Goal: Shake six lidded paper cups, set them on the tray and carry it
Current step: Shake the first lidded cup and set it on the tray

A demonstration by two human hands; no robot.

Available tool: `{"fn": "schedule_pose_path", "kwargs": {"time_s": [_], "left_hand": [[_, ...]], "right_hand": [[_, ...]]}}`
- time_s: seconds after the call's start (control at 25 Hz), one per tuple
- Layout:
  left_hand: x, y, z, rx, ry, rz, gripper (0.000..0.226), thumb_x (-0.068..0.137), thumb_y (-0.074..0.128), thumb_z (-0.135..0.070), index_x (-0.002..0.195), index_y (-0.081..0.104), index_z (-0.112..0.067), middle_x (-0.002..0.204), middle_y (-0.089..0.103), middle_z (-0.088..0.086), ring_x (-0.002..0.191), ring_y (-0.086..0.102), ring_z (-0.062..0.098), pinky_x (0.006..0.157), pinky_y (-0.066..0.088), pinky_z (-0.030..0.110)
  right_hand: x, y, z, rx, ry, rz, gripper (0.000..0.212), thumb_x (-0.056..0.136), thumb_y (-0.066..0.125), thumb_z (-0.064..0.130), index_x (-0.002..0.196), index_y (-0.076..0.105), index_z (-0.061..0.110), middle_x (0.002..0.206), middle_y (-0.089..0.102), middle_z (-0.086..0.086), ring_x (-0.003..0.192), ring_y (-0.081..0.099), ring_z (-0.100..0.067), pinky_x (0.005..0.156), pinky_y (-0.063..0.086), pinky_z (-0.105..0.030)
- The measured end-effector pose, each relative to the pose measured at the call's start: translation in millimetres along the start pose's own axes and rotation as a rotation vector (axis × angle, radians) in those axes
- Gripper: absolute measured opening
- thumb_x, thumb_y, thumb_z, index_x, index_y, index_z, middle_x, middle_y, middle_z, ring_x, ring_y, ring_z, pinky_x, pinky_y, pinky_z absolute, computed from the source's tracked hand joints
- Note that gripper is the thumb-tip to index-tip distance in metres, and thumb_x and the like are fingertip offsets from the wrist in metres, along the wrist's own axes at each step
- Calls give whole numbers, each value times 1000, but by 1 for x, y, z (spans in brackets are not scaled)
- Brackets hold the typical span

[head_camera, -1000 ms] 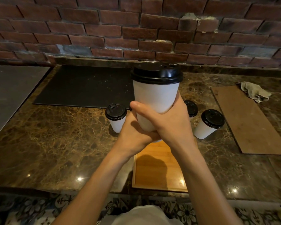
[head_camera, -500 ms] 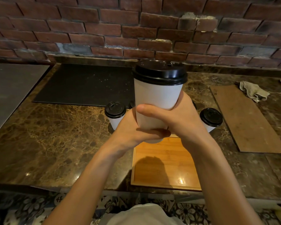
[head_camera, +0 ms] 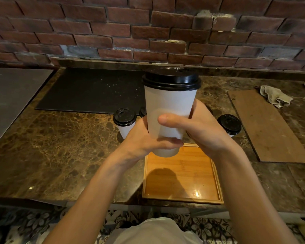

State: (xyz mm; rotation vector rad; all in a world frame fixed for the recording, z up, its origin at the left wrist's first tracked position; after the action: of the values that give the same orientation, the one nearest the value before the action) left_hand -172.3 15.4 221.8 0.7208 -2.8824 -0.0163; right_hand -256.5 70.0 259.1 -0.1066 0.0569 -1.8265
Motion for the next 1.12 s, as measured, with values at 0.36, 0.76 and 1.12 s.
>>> {"fn": "schedule_pose_path", "kwargs": {"time_s": [0.36, 0.76, 1.12], "left_hand": [[2, -10, -2, 180, 70, -165, 56, 59, 84, -19, 106, 55, -26, 95, 67, -22, 94, 64, 0, 74, 50, 11], [2, -14, -2, 239, 89, -273, 56, 61, 81, 5, 107, 56, -15, 95, 63, -8, 88, 63, -8, 68, 48, 5], [2, -11, -11, 42, 71, -16, 62, 61, 80, -11, 117, 55, -5, 106, 66, 2, 100, 65, 16, 79, 53, 22]], "right_hand": [[4, -3, 0, -78, 0, -179, 76, 59, 83, 42, 127, 53, 25, 109, 66, 8, 98, 65, -2, 73, 55, -19], [4, 3, 3, -134, -81, -379, 80, 61, 89, 41, 129, 48, 29, 110, 61, 15, 98, 61, 4, 76, 58, -20], [0, 2, 17, -61, -121, -223, 76, 56, 87, 39, 123, 54, 25, 105, 66, 9, 98, 66, -4, 72, 55, -20]]}}
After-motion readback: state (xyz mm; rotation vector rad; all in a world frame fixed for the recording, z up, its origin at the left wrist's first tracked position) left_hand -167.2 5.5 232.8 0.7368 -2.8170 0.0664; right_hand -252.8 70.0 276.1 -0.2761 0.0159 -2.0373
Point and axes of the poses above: each hand's wrist, its own x-axis towards the middle knuckle, its own y-axis out of the palm, z = x × y, the point moved 7 cm from there along x, towards the middle knuckle
